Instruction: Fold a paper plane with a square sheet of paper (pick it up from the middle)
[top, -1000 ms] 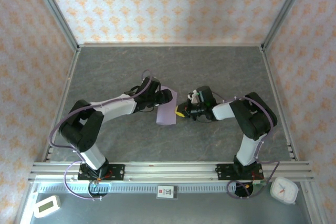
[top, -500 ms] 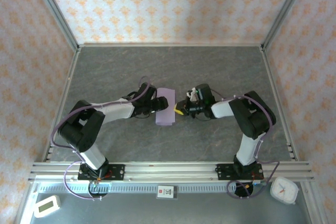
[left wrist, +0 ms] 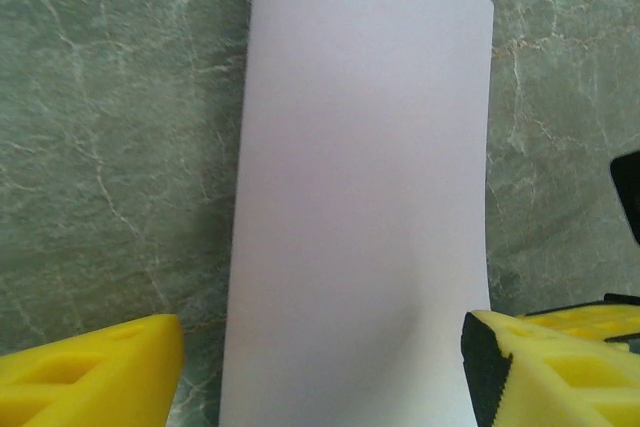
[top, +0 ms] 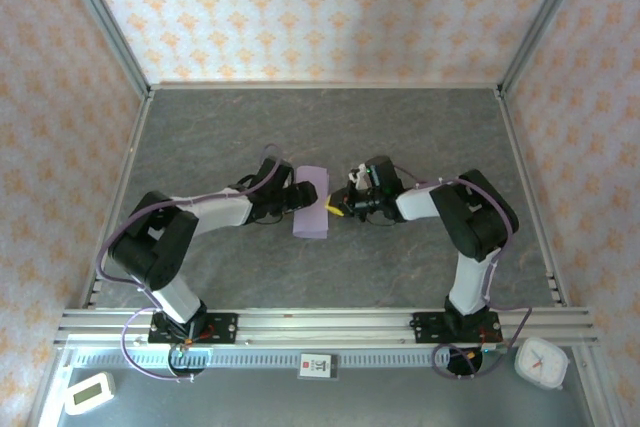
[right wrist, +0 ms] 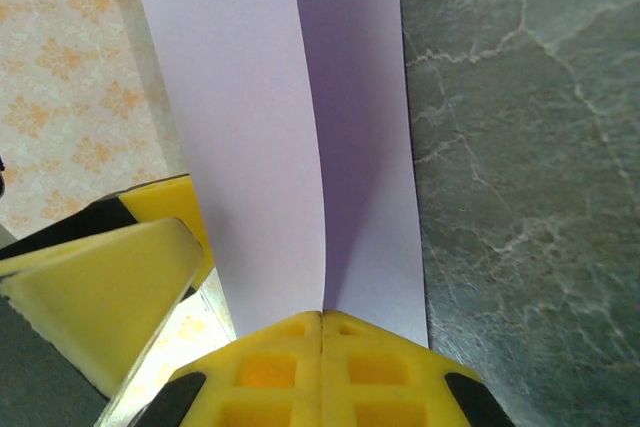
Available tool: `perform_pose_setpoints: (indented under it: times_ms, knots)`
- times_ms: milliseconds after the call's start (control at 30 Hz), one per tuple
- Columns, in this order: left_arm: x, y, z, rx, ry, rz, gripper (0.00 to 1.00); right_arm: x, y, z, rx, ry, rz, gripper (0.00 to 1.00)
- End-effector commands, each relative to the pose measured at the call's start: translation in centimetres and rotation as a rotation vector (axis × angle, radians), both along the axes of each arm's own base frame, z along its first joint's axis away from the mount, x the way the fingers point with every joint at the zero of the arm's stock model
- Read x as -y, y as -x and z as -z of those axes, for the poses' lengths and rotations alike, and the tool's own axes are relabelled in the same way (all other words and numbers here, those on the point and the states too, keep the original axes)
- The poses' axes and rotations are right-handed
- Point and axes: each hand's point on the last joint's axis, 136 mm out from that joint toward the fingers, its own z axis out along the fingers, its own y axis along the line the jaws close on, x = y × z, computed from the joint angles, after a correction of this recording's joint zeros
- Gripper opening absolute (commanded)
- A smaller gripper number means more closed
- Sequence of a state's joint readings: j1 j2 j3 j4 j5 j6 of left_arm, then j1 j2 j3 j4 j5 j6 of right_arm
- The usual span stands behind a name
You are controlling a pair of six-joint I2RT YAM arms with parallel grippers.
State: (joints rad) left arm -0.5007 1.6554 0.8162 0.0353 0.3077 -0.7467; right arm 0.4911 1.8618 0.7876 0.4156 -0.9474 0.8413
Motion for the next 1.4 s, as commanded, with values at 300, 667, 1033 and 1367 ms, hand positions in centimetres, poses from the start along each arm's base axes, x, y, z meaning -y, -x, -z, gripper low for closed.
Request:
perform_pose_setpoints:
  times_ms: [300,667,1033,1367]
  knots:
    - [0.0,0.0,-0.1,0.027,-0.011,0.056,0.71,0.3,-0.2,-0.2,0.021,0.038,0.002,0.28]
    - [-0.3,0.3,0.2,0.024,-0.024,0.057,0.7,3.5,-3.4,-1.7,0.066,0.134,0.163,0.29]
    - [0.1,0.6,0.0,0.015,0.02,-0.028,0.68,2.2,-3.8,-2.1,0.096,0.166,0.131,0.23]
    - [1.2,0.5,-0.5,-0.002,0.04,-0.093,0.68,2.0,-4.0,-2.0,0.102,0.177,0.117,0.2]
